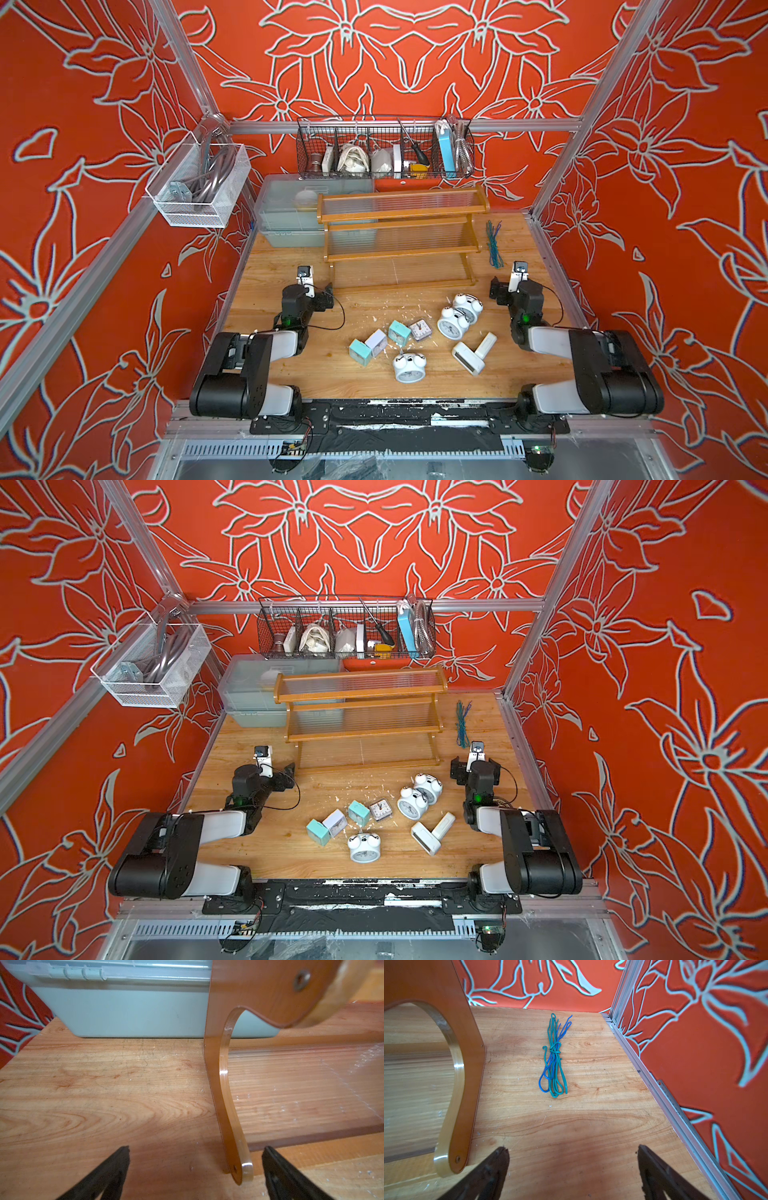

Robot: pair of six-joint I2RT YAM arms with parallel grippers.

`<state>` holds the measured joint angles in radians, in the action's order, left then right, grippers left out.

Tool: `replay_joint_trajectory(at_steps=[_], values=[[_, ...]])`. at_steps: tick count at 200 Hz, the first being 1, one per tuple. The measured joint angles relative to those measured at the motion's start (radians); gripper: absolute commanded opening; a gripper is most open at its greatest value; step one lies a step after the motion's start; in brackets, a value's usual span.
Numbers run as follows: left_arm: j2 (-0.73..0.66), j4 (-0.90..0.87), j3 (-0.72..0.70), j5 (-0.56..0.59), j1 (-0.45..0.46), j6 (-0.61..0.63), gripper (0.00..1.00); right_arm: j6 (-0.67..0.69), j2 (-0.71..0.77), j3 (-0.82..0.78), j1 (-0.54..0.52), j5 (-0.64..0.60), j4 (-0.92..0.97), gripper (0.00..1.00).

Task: Place the alarm clocks on the shelf by style
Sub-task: Pick up the alarm from the center of the board.

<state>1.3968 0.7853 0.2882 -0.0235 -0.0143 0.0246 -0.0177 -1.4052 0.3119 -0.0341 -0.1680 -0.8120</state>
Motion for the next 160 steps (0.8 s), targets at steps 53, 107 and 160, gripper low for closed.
replay_joint_trajectory(at_steps=[53, 107, 160], values=[[0.0, 0.0, 0.0, 0.0, 0.0, 0.0, 0.99, 0.0, 0.0, 0.0, 0.0, 0.0, 0.0, 1.0], [0.0, 0.0, 0.0, 0.0, 0.0, 0.0, 0.99, 0.0, 0.0, 0.0, 0.0, 0.0, 0.0, 1.0], [0.0, -0.011, 0.004, -0.001, 0.0, 0.0, 0.99, 0.004, 0.047, 0.003, 0.0, 0.012, 0.065, 1.0]])
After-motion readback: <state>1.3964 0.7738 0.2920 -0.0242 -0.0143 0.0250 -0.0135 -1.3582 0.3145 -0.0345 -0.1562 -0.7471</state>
